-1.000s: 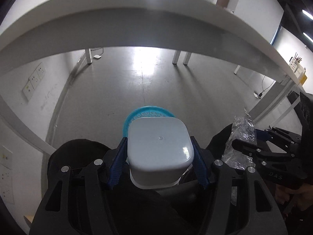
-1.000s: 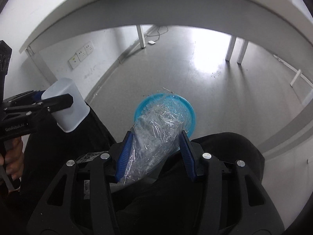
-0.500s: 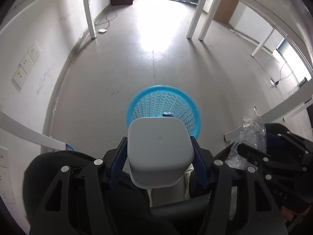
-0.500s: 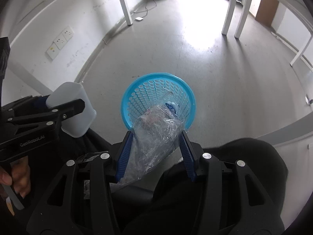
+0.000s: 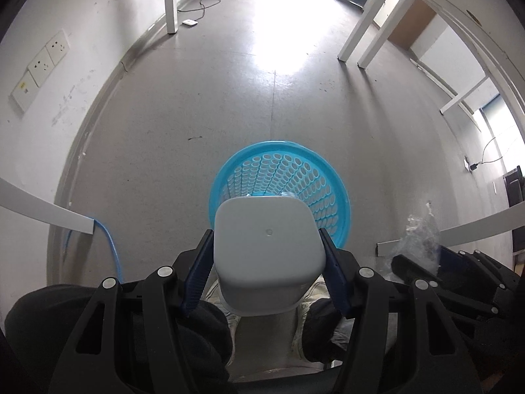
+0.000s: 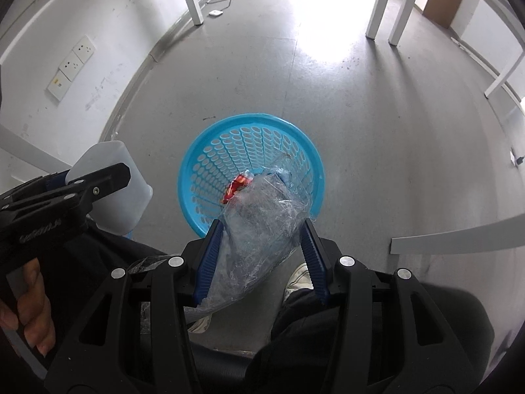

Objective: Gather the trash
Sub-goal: 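Carry the white cup and bubble-wrap bag down over the wastebasket with both tools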

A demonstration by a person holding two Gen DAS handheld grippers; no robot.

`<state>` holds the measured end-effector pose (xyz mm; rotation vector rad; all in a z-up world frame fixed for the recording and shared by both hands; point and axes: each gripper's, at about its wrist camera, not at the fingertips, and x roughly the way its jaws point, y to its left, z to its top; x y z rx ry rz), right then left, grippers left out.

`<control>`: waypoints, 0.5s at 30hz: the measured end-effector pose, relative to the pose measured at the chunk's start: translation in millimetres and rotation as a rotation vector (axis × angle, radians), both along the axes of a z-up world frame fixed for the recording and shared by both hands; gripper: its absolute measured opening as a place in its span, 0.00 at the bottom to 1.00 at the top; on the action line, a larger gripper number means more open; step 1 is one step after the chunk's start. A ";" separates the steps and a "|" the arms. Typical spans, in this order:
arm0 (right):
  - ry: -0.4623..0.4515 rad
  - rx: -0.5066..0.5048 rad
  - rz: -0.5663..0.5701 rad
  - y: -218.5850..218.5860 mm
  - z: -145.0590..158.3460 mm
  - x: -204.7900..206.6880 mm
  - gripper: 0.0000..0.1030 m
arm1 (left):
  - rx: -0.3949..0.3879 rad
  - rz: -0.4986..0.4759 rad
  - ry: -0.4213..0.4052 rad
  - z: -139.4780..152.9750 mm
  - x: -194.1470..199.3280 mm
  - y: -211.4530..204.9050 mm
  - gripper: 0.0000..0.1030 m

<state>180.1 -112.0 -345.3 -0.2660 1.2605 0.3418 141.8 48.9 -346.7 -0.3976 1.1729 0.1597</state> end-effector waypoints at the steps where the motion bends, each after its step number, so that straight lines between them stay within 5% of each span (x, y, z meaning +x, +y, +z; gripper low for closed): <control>1: 0.006 -0.006 0.000 2.2 -3.1 5.5 0.44 | -0.006 0.003 0.000 -2.1 2.8 1.5 0.59; 15: 0.164 -0.026 -0.050 10.3 -68.4 63.1 0.44 | -0.066 0.052 0.092 -42.0 50.3 13.6 0.59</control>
